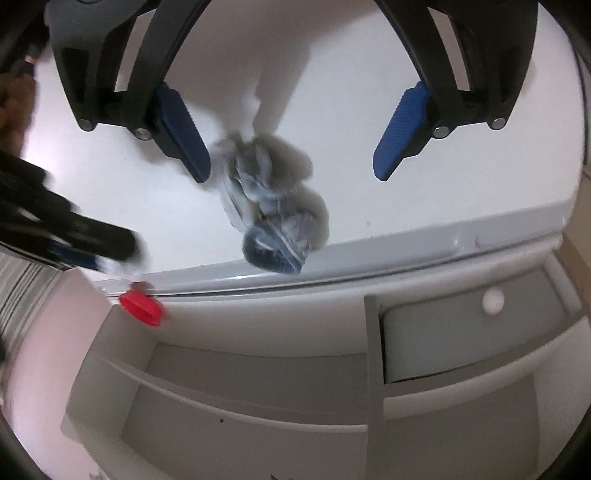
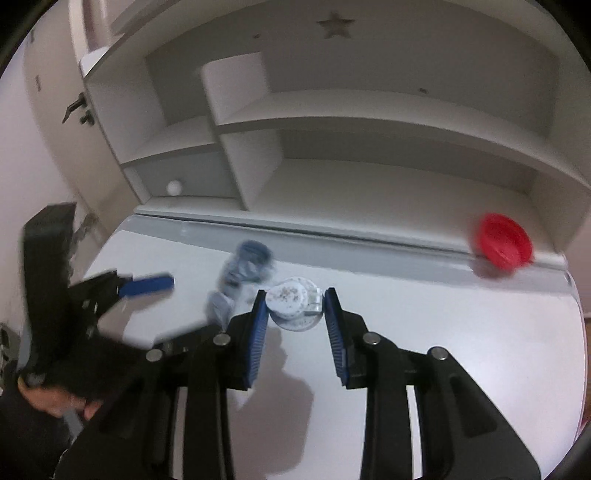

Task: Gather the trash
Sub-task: 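Grasp the grey sock with the left tool while the right tool grasps the white cup, then carry the sock and white cup to the bin and release both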

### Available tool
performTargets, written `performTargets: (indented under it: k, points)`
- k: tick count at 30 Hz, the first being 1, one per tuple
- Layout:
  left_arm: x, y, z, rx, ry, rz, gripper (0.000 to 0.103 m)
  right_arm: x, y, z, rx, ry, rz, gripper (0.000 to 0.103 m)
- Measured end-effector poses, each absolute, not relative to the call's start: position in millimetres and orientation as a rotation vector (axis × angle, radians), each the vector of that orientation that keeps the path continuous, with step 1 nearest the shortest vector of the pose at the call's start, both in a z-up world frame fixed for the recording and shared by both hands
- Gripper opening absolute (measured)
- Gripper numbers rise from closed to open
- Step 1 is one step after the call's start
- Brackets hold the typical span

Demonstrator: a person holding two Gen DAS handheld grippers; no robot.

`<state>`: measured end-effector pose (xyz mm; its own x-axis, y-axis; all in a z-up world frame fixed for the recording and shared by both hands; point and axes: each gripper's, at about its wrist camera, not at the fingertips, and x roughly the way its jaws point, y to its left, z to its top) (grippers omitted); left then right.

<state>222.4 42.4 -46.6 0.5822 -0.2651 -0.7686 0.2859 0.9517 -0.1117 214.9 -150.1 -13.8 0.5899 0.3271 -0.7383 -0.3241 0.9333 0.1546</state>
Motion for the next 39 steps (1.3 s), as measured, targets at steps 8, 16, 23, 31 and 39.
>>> performTargets:
  k: [8, 16, 23, 31, 39]
  points:
    - [232.1, 39.0, -57.0, 0.048, 0.931, -0.308, 0.080, 189.3, -193.3, -23.0, 0.037, 0.882, 0.338, 0.031]
    - [227.5, 26.3, -58.5, 0.086, 0.921, -0.332, 0.014, 171.0, -221.0, -30.7, 0.066, 0.898, 0.307, 0.031]
    - [187.9, 15.7, -26.3, 0.117, 0.852, -0.312, 0.006, 128.8, -277.3, -30.3, 0.113, 0.885, 0.219, 0.031]
    - [108.1, -95.8, 4.9, 0.155, 0.777, -0.560, 0.006, 32.1, -403.5, -31.3, 0.214, 0.853, -0.041, 0.031]
    - [14.4, -283.7, -11.8, 0.207, 0.777, -1.018, 0.006, -110.5, -548.7, -63.9, 0.376, 0.858, -0.393, 0.031]
